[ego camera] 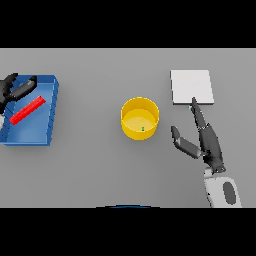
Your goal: Pick up the red beaker and tilt it to pour out 1 green nut into yellow bowl. Pick up the yellow bowl and place it on the metallic measuring scale.
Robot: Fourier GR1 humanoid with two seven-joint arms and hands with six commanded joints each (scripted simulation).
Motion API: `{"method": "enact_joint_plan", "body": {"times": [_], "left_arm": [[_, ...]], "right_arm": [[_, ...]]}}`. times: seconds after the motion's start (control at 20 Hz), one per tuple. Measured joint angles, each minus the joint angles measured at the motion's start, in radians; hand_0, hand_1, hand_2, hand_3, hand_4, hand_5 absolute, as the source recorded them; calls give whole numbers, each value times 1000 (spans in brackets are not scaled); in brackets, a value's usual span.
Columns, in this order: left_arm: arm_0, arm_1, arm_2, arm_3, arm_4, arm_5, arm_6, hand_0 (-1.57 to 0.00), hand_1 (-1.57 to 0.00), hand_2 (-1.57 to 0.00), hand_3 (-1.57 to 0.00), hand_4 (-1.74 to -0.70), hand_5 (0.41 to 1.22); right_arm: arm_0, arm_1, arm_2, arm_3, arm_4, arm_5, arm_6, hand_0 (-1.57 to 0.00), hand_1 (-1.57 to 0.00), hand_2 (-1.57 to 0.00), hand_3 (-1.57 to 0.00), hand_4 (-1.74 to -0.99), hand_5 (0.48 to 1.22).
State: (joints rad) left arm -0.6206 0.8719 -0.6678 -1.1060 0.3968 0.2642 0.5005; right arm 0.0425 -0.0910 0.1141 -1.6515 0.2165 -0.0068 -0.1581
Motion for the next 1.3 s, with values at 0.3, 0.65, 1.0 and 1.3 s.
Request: {"method": "enact_joint_plan", "body": {"times": [0.3, 0.65, 1.0, 1.3], "left_arm": [[4, 1, 19, -22, -13, 64, -65, -27, -24, -23, -19, -713, 685], [0, -15, 32, -6, 3, 58, -91, -5, -4, -4, -3, -719, 665], [13, -20, 29, -12, 11, 52, -103, 0, 0, 0, 0, -716, 682], [26, -10, 46, -19, 32, 41, -126, 1, 1, 1, 1, -722, 687]], "right_arm": [[-24, -39, 46, -20, 81, 16, 27, 1, 1, 1, 1, -1137, 717], [-237, -264, 217, 35, 353, 192, 60, 1, 1, 1, 1, -1222, 701], [-472, -359, 414, 172, 571, 315, -53, 1, 1, 1, 1, -1211, 704], [-600, -340, 522, 306, 651, 397, -77, 1, 1, 1, 1, -1224, 703]]}}
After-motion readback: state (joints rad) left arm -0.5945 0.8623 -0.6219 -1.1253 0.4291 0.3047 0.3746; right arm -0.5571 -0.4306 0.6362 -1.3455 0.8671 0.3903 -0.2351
